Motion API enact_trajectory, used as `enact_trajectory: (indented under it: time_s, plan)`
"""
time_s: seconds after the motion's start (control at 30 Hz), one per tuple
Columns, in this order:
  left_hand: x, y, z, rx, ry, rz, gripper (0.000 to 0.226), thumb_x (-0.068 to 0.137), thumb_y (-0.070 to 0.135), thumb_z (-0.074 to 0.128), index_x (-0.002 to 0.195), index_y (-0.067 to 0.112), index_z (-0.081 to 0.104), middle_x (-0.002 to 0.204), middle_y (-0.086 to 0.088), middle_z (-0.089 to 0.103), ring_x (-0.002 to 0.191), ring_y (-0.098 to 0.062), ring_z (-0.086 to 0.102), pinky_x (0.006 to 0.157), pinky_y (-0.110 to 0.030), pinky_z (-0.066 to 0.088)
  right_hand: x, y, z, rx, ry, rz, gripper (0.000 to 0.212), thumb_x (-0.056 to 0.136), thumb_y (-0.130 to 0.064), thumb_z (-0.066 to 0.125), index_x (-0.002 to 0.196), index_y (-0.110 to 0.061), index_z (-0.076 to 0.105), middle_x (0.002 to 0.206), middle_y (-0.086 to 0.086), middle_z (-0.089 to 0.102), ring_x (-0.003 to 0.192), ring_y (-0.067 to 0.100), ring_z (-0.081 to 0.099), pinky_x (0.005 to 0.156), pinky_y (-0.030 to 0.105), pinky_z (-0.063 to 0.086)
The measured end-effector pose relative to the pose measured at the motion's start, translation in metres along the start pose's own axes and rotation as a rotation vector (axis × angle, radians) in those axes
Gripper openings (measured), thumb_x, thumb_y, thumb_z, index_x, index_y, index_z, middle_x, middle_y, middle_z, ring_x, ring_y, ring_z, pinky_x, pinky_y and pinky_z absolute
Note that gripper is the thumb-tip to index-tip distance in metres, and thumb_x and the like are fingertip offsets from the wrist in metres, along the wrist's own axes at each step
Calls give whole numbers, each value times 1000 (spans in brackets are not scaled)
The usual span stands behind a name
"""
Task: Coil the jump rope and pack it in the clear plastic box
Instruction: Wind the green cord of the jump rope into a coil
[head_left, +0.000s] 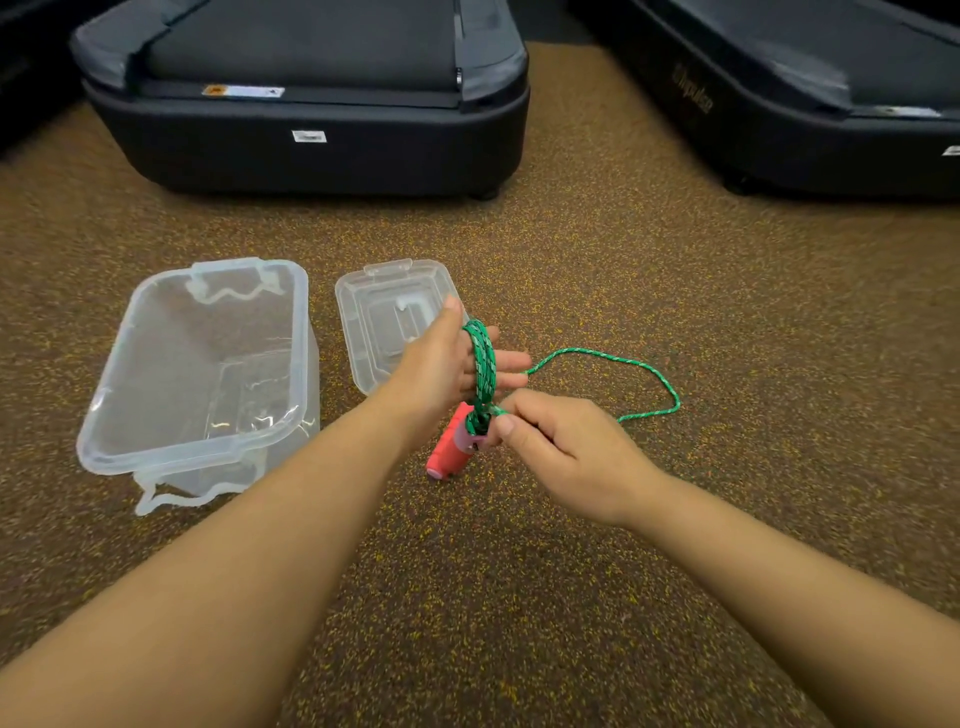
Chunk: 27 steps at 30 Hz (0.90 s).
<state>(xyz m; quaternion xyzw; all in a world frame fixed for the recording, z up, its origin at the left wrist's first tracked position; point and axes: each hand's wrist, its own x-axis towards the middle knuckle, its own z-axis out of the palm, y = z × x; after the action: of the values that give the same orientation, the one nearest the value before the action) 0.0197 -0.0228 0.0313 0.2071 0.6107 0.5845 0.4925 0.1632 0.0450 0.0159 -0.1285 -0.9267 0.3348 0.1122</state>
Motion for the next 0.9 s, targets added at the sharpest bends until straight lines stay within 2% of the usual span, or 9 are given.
enact_trajectory:
  time_s: [0.07,0.13,0.23,0.3,0.37,0.47,0.63,0.73,0.9]
  plan:
    - [-1,0,-1,69,-11,-3,70,98,52,3,134,9,45,118,-20,66,96,-23,66,78,-20,54,3,3,-5,49,26,0,29,87,-47,37,89,-30,60,98,-11,70,99,15,65,82,42,50]
    - [-2,0,-2,151,-25,-3,70,98,53,6,128,10,52,114,-18,68,102,-24,65,86,-25,49,6,5,-12,75,60,-1,22,86,-45,39,84,-35,58,99,-10,71,103,17,65,83,43,50]
    - [-8,0,-3,253,-123,10,68,98,52,11,116,8,60,96,-20,71,87,-27,68,80,-28,53,12,8,-27,90,149,1,21,88,-43,44,78,-31,57,73,-17,64,77,-4,60,72,35,50]
    - [-14,2,-1,320,-214,19,64,99,48,13,105,9,64,75,-16,67,63,-21,65,63,-24,53,18,12,-38,103,216,21,22,92,-38,47,76,-26,57,65,-15,58,63,-5,51,64,25,43]
    - [-20,2,1,389,-278,15,63,99,47,17,108,4,63,63,-11,60,46,-12,58,51,-19,47,23,16,-46,105,250,48,23,95,-31,48,75,-23,56,62,-14,52,61,-7,48,60,14,36]
    - [-21,0,3,415,-321,58,51,99,43,31,102,6,67,55,-2,51,44,-12,49,52,-21,41,31,23,-45,143,243,108,25,97,-28,46,74,-22,55,59,-12,46,57,-4,45,58,17,33]
    - [-16,4,4,200,-239,85,38,100,35,33,76,13,54,41,9,32,40,-10,31,48,-21,35,29,38,-23,437,249,232,31,97,-31,44,71,-23,57,56,-13,40,50,-1,34,54,23,28]
    - [-16,9,-1,13,-183,70,37,100,37,32,71,19,45,39,11,28,37,-7,28,45,-18,36,19,42,-8,458,244,238,30,93,-38,42,73,-22,58,50,-15,40,47,0,33,51,20,25]
    - [-14,11,-7,-210,-104,78,37,100,38,31,69,20,42,37,11,27,35,-6,28,52,-24,30,6,37,7,408,139,188,26,99,-23,41,82,-22,60,49,-22,47,48,-2,39,50,12,29]
